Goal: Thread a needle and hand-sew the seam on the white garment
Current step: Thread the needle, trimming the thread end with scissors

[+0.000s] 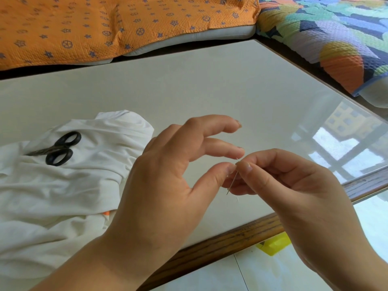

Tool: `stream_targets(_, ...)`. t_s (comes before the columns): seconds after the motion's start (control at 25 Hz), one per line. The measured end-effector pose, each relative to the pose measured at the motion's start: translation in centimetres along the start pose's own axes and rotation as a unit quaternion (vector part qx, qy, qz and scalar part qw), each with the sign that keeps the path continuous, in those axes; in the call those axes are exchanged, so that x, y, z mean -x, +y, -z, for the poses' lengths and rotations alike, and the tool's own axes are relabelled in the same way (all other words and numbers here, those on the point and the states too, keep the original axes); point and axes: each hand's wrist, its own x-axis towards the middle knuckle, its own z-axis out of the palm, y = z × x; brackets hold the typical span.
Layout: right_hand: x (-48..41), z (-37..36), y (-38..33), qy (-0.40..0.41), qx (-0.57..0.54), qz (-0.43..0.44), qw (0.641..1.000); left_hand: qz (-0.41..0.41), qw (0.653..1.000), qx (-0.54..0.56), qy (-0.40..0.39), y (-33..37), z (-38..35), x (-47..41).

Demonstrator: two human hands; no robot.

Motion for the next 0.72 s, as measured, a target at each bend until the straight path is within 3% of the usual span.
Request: stream_targets(0.72,-0.16,0.29,-0.01,-0.017,0.033,-0.006,0.999,-0.023,1.000,-0.006,0.014,-0.18,-0.17,-0.09)
